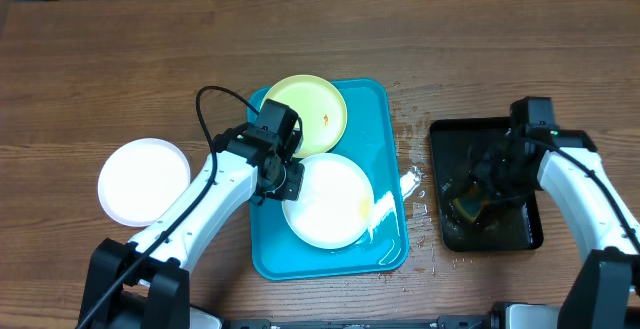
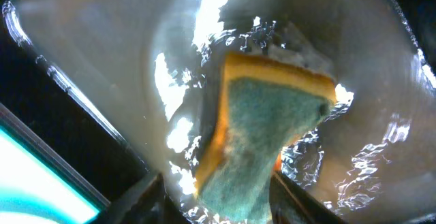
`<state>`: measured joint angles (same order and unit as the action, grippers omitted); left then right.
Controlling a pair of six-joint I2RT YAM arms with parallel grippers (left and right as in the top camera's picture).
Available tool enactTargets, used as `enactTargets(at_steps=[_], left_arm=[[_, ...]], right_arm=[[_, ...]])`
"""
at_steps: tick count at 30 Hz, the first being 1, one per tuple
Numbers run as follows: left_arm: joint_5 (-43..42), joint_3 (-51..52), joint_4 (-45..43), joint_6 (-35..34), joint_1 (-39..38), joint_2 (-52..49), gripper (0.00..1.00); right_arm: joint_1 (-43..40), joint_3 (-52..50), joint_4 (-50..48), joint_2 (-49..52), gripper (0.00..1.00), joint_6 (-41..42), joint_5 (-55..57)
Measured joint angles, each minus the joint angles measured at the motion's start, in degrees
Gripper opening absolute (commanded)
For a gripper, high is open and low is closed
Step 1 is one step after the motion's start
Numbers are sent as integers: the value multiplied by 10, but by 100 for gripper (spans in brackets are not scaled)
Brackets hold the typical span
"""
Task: Clean dirty plates on tray and stack at the side
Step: 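Return the sponge to the black tray with the right gripper, then lift the white plate off the teal tray with the left gripper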
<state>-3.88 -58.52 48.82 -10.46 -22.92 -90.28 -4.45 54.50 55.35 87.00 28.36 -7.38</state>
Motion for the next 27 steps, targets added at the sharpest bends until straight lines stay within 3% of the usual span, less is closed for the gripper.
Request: enactTargets(at_steps=[6,13,18,27], left_arm=[[-2,-51,47,3,-20,-3,4],[-1,-198,72,4,-73,-5,4],[40,-261,-14,-6,-139,-5,4],[211,-270,-201,-28,-271,-53,4]], right_arm=[[-63,94,63,-46,76,-22,-68],[-198,150,122,-93,76,-47,-131],[-259,150,149,-91,76,-75,-149],[-270,150,175,-91,76,-93,-156]])
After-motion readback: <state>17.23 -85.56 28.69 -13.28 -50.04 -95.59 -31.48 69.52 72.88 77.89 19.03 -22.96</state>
